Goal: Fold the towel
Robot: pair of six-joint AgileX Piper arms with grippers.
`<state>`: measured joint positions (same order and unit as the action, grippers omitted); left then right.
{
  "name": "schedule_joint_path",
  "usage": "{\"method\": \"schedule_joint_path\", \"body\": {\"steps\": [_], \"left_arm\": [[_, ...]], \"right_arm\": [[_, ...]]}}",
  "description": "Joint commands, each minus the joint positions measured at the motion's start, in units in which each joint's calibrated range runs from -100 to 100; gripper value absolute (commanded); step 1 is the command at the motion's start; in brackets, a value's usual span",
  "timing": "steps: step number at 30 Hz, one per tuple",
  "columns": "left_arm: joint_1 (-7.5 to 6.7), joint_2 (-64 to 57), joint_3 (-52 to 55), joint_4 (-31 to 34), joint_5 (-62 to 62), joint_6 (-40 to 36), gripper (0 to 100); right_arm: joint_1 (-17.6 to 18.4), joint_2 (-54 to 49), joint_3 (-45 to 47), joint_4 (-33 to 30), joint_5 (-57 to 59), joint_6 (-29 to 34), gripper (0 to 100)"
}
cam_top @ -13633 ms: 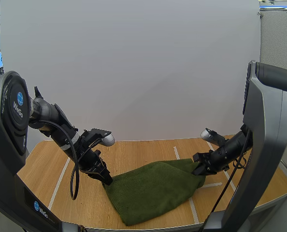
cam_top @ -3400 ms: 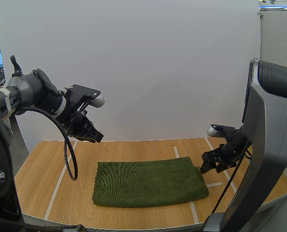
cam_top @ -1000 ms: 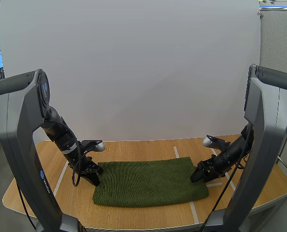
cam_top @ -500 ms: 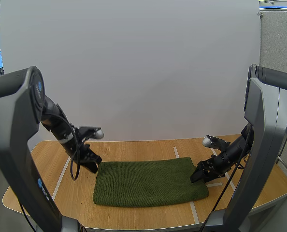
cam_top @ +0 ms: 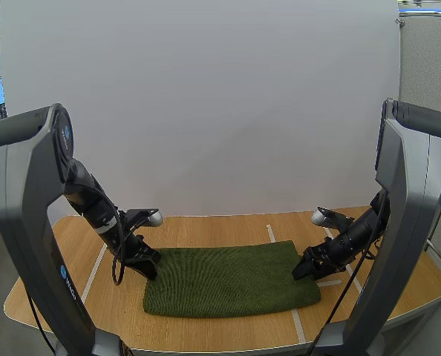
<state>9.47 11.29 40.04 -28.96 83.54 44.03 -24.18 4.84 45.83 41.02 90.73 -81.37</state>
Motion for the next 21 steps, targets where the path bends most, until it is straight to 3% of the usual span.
{"method": "schedule_joint_path", "body": {"steps": [1, 11, 21], "left_arm": [[-0.09, 2.7, 0.1, -2.0, -2.7, 1.6, 0], [-0.09, 4.9, 0.1, -1.8, -4.5, 1.6, 0], [-0.09, 4.9, 0.1, -1.7, -3.8, 1.8, 0]], "right_arm": [[-0.3, -0.2, 0.1, -0.2, 1.4, -0.5, 100], [-0.2, -0.2, 0.1, 3.0, 7.6, -0.6, 100], [2.1, -0.2, 1.7, 3.3, 8.8, -0.6, 100]]}}
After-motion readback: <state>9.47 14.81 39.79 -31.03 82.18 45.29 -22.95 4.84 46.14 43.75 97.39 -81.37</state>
